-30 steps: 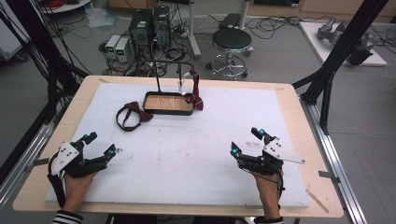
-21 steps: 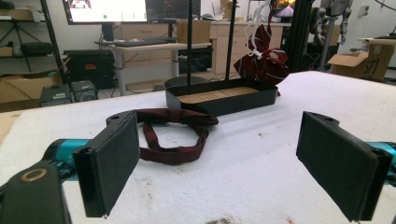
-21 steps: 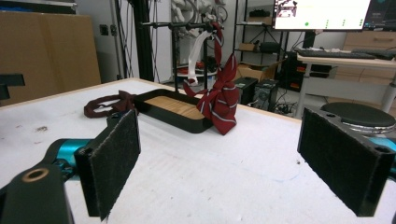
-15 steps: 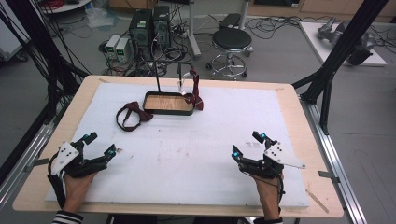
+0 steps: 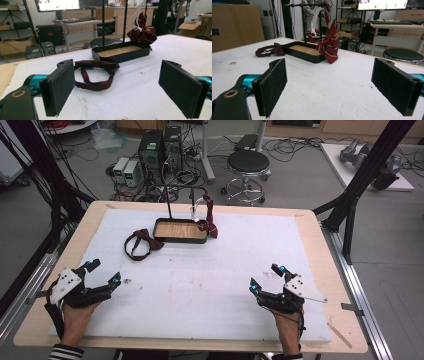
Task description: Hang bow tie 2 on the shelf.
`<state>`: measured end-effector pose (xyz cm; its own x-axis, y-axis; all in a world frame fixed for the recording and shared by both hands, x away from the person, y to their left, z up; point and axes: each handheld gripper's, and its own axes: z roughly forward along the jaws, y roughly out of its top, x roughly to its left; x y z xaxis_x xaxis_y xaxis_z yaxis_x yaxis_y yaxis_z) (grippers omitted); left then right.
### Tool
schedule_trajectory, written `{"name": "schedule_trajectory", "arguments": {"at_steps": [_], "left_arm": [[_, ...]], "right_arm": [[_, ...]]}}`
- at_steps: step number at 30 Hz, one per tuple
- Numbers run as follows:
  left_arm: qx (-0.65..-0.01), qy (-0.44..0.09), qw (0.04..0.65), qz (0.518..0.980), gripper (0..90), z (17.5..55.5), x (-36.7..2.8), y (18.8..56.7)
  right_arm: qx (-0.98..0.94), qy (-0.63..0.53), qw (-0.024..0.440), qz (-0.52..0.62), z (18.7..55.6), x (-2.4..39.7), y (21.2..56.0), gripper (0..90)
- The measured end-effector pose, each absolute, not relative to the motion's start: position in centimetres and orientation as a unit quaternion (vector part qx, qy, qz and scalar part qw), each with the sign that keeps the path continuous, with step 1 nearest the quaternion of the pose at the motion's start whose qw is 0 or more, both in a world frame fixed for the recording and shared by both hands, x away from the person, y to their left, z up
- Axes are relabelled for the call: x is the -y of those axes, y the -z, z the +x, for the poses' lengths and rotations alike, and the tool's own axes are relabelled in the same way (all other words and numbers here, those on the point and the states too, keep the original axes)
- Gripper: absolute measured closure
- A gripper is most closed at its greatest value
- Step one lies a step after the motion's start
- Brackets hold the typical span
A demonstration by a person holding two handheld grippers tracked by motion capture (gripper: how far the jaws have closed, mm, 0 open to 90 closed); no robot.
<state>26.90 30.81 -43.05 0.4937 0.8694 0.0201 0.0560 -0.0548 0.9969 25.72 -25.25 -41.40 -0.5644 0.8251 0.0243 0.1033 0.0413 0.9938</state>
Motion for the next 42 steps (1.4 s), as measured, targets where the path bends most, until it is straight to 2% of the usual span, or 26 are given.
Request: {"name": "schedule_trajectory", "arguments": {"at_steps": [5,17,28,42], "left_arm": [[-0.366,-0.341,0.573,0.649,14.1,27.8,-30.9,42.1],[-0.34,-0.319,0.525,0.712,14.1,31.0,-30.2,39.4],[-0.331,-0.305,0.5,0.74,14.1,33.7,-29.6,37.7],[-0.35,-0.287,0.479,0.752,14.1,36.1,-28.9,36.2]], "right_arm": [[-0.653,-0.596,0.302,0.356,25.6,25.3,41.7,12.4],[-0.657,-0.593,0.296,0.361,25.6,25.3,42.4,12.3],[-0.656,-0.591,0.291,0.369,25.4,25.6,43.2,12.3],[-0.658,-0.59,0.287,0.371,25.5,25.8,43.7,12.1]]}}
